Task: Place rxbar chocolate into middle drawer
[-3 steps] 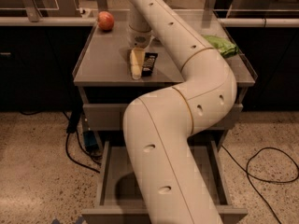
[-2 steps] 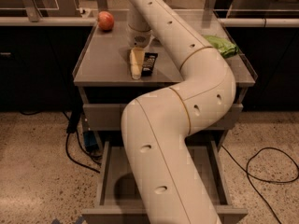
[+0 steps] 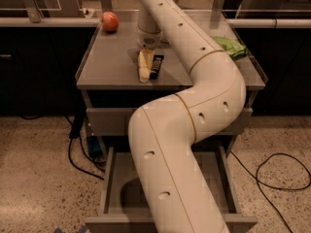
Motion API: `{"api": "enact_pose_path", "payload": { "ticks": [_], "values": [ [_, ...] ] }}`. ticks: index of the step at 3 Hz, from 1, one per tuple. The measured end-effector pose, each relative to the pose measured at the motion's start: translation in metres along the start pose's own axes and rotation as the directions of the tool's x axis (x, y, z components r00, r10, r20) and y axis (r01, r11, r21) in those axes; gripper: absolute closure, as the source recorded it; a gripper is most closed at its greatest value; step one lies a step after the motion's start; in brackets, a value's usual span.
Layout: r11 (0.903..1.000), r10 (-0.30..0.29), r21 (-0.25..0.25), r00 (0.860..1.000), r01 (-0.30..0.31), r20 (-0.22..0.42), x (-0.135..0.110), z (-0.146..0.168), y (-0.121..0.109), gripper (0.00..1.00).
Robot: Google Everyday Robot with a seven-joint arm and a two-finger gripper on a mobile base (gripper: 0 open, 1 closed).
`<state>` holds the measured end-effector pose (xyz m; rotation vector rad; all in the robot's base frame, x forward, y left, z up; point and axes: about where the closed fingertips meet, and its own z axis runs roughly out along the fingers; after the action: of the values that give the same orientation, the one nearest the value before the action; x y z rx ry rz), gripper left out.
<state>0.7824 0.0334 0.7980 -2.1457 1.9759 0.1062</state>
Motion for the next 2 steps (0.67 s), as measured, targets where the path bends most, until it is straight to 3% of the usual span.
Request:
{"api": "enact_pose_path", "payload": {
  "ticks": [1,2],
  "values": [
    [0.9983,0.059,0.002,0.998,-0.059,-0.012,0.014,-0.015,0.005,0.0],
    [0.9863,0.16,0.048,0.986,-0.158,-0.049,0.026,-0.053,0.01,0.05]
  ]
}}
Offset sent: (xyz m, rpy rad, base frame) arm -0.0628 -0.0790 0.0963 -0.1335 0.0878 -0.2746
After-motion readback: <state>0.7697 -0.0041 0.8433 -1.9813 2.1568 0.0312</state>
